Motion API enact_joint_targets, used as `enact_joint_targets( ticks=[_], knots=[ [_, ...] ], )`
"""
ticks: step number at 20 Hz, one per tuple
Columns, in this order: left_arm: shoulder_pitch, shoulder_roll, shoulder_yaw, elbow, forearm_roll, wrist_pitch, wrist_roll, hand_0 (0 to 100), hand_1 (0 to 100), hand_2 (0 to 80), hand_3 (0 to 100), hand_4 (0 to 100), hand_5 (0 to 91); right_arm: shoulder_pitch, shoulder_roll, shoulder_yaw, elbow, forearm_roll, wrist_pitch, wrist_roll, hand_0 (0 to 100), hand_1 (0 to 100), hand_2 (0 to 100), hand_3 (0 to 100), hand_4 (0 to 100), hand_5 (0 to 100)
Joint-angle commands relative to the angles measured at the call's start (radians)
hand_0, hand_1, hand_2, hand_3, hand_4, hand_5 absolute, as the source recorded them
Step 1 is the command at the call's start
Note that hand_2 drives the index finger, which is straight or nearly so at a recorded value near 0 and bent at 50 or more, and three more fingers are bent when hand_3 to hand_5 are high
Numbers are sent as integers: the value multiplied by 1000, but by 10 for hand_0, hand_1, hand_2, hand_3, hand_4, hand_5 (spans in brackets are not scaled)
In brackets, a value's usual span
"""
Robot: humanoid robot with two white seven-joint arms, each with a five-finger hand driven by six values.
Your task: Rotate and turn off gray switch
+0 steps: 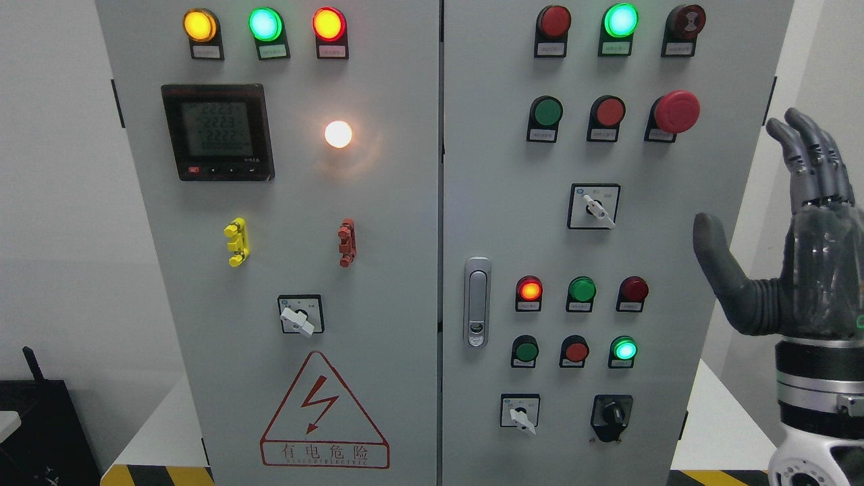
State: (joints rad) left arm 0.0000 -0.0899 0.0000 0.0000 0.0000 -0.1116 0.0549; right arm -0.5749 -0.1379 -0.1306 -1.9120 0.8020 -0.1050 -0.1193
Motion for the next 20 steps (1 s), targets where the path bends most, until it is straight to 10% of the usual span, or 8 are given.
enact_joint_targets(
  ticks=[1, 15, 20],
  knots=[
    [-9, -1, 8, -25, 20, 0, 3, 120, 389, 0, 0, 0, 0, 1, 3, 2, -2, -1, -1, -2, 286, 105, 0, 0, 0, 0],
    [-9, -1, 8, -25, 20, 0, 3, 120, 389, 0, 0, 0, 0, 4, 4, 2, -5, -1, -1, -28, 295, 117, 0, 26, 0, 0],
    [-9, 1, 8, -25, 20, 0, 5, 120, 389, 0, 0, 0, 0, 4, 6, 3, -5, -1, -4, -43, 312, 210, 40, 468, 409, 431]
  ],
)
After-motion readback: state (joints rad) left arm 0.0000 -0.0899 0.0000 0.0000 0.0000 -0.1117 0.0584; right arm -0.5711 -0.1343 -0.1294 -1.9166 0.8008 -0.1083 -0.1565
